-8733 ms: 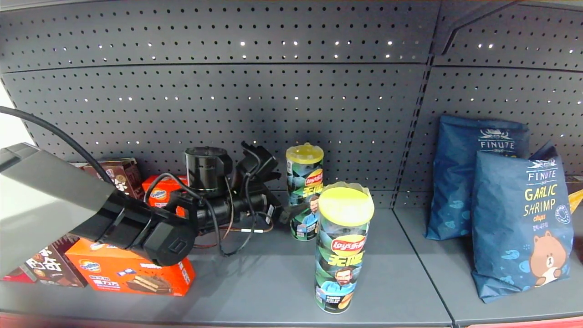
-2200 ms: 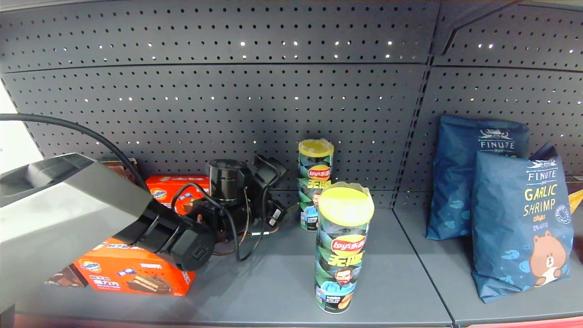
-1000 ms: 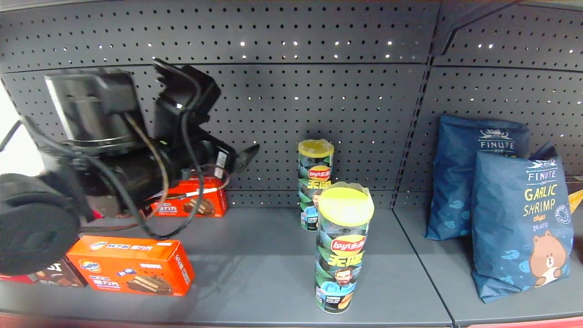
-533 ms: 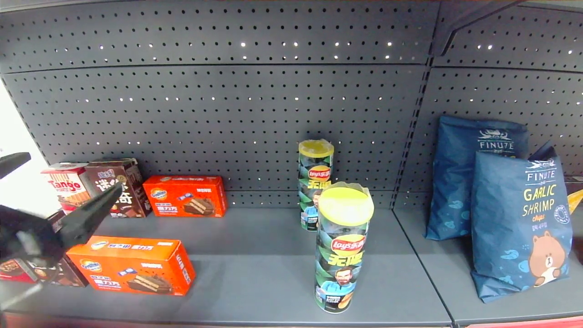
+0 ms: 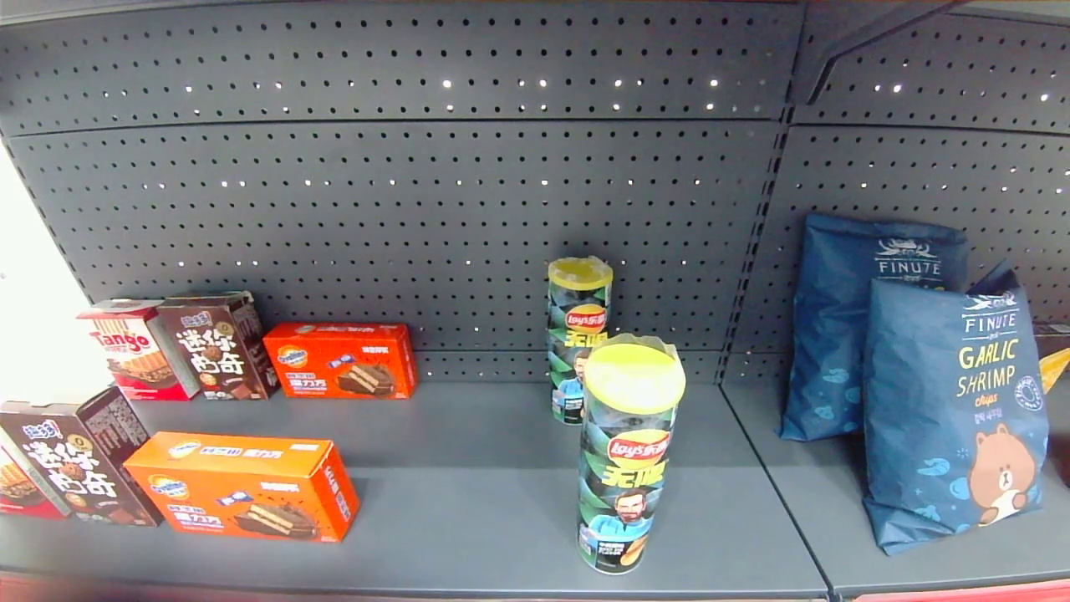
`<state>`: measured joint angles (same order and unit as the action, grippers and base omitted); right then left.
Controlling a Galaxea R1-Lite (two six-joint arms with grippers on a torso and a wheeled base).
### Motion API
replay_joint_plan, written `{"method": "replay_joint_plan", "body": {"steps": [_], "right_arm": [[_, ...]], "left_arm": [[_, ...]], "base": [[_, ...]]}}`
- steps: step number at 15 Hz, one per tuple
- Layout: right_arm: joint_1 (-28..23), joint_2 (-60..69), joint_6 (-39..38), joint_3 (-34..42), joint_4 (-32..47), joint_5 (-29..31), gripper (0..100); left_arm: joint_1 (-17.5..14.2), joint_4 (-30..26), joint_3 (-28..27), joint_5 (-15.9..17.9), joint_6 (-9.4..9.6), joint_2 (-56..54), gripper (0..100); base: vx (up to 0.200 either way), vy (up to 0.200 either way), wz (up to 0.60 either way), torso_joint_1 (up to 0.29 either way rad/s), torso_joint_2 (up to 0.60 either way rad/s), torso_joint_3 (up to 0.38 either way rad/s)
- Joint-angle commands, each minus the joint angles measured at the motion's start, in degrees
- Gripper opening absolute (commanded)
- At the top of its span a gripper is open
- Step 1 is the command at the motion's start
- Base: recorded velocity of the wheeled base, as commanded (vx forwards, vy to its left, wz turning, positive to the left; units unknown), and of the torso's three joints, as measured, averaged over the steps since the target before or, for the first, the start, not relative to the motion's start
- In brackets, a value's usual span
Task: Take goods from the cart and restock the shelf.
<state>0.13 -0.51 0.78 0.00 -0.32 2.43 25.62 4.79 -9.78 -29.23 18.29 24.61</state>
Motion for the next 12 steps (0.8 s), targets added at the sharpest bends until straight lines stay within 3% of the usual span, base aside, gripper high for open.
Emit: {"method": "replay_joint_plan", "body": {"steps": [1, 2, 3, 4, 5, 6, 7, 8, 12], "right_arm": [[-1.7, -3.1, -1.5, 0.0, -0.2, 0.1, 100], [-2.2, -4.4, -2.6, -0.3, -0.2, -0.1, 100], [-2.4, -11.4, -4.9, -11.3, -0.3, 0.0, 100], [-2.2, -28.8, -11.0, -31.5, 0.6, 0.0, 100], [-0.5, -38.6, -13.0, -44.5, 1.5, -2.7, 100], [2.1, -41.1, -10.7, -45.8, 1.5, -6.0, 100], [7.7, -42.9, 0.1, -43.2, 1.7, -10.5, 100], [11.6, -46.5, 6.1, -39.3, 1.3, -10.5, 100], [30.5, -59.1, 6.4, -32.3, -2.5, -8.1, 100]], "left_arm": [[0.0, -0.1, 2.6, -1.2, 0.00, -5.1, 100], [0.0, -0.1, 3.5, -1.3, 0.00, -6.2, 100], [-0.7, -0.1, 4.5, -1.4, 0.00, -7.0, 100], [-2.9, -0.2, 5.3, -1.3, 0.08, -8.2, 100], [-4.4, -0.2, 6.3, -1.0, 0.08, -9.4, 100], [-4.4, -0.2, 7.3, -1.0, 0.08, -10.3, 100], [-4.6, -0.3, 8.5, -1.1, 0.17, -12.1, 100], [-5.0, -0.8, 8.9, -1.1, 0.17, -13.7, 100], [-5.8, -3.2, 8.6, -1.1, 0.26, -14.9, 100]], "base": [[0.000, 0.000, 0.00, 0.000, 0.00, 0.000], [0.000, 0.000, 0.00, 0.000, 0.00, 0.000], [0.000, 0.000, 0.00, 0.000, 0.00, 0.000], [0.000, 0.000, 0.00, 0.000, 0.00, 0.000], [0.000, 0.000, 0.00, 0.000, 0.00, 0.000], [0.000, 0.000, 0.00, 0.000, 0.00, 0.000], [0.000, 0.000, 0.00, 0.000, 0.00, 0.000], [0.000, 0.000, 0.00, 0.000, 0.00, 0.000], [0.000, 0.000, 0.00, 0.000, 0.00, 0.000]]}}
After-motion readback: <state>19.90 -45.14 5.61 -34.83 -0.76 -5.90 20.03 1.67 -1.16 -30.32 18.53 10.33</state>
